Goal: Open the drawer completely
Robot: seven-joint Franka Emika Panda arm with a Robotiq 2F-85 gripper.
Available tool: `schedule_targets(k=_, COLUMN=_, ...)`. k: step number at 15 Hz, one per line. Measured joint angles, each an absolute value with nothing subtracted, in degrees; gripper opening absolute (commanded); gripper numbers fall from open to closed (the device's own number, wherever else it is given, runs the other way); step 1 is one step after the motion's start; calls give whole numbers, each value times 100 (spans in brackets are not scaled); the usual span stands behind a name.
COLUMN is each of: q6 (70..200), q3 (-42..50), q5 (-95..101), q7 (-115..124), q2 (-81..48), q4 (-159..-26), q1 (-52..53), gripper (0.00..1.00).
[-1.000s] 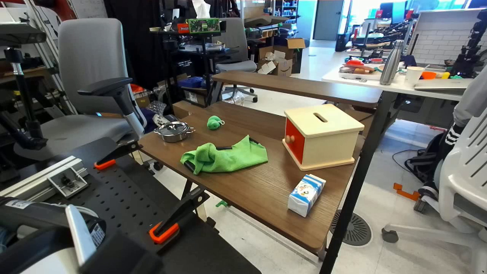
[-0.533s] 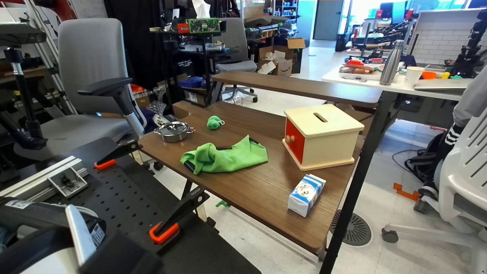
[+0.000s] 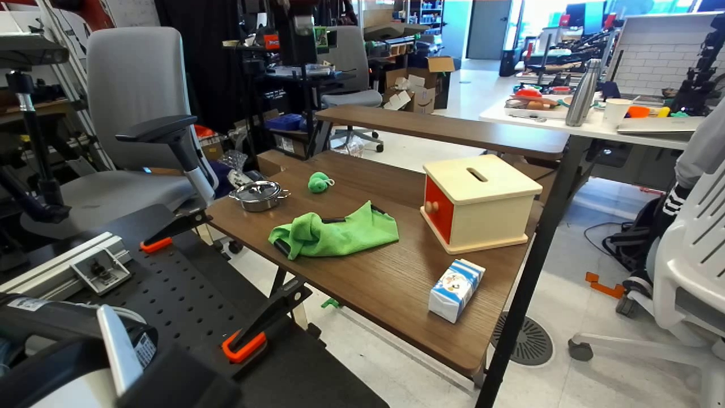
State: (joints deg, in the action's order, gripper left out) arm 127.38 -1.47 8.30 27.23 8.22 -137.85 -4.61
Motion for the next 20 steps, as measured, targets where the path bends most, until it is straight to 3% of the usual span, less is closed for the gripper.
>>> schedule_targets(k=11, q6=15773, q3=320, q5=1129, q7=3525, q2=-1506, q4=-13389, q1=-437, gripper=100)
schedule_targets(k=20, q6=16090, q3=377, q5=-265, q7=2626, q2=-2848, q4=-12463, q1=-383, gripper=100)
